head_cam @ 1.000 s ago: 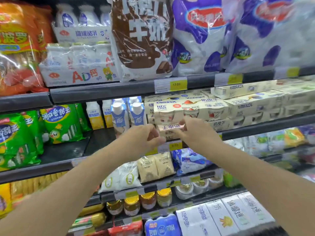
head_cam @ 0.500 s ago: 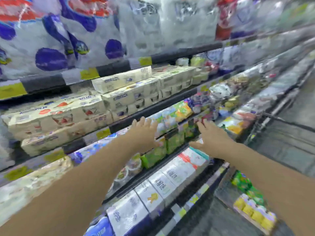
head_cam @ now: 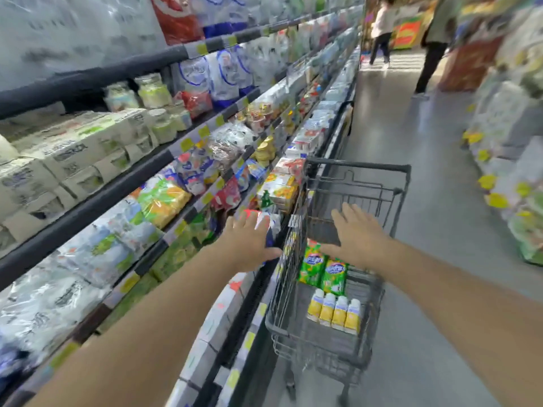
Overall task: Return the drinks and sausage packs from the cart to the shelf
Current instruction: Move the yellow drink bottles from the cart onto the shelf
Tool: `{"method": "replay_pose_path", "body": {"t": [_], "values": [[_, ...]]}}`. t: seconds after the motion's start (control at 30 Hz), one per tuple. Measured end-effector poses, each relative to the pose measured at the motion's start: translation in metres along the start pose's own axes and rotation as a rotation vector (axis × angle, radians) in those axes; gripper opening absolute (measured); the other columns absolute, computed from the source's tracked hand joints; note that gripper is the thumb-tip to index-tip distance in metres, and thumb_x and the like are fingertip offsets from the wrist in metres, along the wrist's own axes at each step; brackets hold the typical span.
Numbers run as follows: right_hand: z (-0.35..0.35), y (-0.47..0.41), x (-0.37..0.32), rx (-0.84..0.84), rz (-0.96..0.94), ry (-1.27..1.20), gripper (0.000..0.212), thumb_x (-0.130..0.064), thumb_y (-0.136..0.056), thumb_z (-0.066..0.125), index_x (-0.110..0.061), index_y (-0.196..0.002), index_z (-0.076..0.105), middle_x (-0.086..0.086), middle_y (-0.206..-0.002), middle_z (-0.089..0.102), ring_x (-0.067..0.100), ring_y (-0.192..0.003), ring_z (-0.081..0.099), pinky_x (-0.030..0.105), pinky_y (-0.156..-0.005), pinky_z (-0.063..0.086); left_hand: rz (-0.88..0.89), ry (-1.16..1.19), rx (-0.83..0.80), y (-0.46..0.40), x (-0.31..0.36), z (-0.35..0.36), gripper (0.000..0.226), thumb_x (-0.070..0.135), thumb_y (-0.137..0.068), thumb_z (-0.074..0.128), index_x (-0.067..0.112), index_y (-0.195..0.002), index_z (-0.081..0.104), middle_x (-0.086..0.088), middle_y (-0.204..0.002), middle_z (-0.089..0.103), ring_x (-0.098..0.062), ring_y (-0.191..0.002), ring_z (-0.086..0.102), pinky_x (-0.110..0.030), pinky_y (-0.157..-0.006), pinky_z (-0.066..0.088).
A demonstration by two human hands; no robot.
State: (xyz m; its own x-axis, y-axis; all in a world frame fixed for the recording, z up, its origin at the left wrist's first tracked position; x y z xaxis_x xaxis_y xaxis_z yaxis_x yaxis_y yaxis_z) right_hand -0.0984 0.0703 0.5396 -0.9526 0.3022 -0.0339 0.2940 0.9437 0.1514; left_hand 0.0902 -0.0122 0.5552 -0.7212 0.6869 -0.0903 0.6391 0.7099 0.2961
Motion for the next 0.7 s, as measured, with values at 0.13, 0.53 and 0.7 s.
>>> {"method": "replay_pose_path", "body": {"t": [0.13,0.53,0.7], "values": [[0.029,-0.023,0.054,-0.039,0.131,-0.019,0.099,-0.073,-0.087,0.04,-0.012,-0.158,0.007,0.016,-0.165,0.0,0.034,-0.152,0.003,0.049,-0.122,0.013,0.115,-0.02,-0.015,-0.073,0.039,0.008,0.087,0.064,-0.095,0.034,0.014,-0.158,-0.001,-0.015,-0.165,-0.002,-0.035,-0.152,-0.004,-0.054,-0.121,0.002],[0.133,-0.104,0.118,-0.205,0.398,-0.141,0.077,-0.06,-0.092,0.047,-0.007,-0.146,0.033,0.018,-0.149,0.035,0.035,-0.135,0.038,0.047,-0.11,0.037,0.365,0.008,-0.154,-0.257,0.092,0.093,0.084,0.064,-0.094,0.036,0.01,-0.155,0.016,-0.019,-0.16,0.022,-0.036,-0.147,0.019,-0.055,-0.118,0.018],[0.233,-0.145,0.138,-0.322,0.537,-0.417,0.038,-0.04,-0.096,0.053,-0.004,-0.107,0.058,0.021,-0.119,0.063,0.035,-0.111,0.06,0.037,-0.085,0.049,0.308,0.23,-0.356,-0.309,0.116,0.196,0.07,0.052,-0.097,0.046,0.002,-0.145,0.035,-0.02,-0.147,0.042,-0.034,-0.135,0.041,-0.043,-0.107,0.038]]}}
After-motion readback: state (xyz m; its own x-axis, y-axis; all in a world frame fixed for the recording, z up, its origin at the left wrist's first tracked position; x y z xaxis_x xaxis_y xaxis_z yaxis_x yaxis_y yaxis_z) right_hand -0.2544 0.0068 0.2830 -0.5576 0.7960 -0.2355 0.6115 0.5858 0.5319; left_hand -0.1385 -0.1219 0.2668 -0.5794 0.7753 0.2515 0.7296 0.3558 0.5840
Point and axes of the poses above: each hand's wrist, its own y-axis away from the middle knuckle, its own z-axis out of the palm, x = y × z, the point moved 9 cm from there along -y, towards the middle knuckle
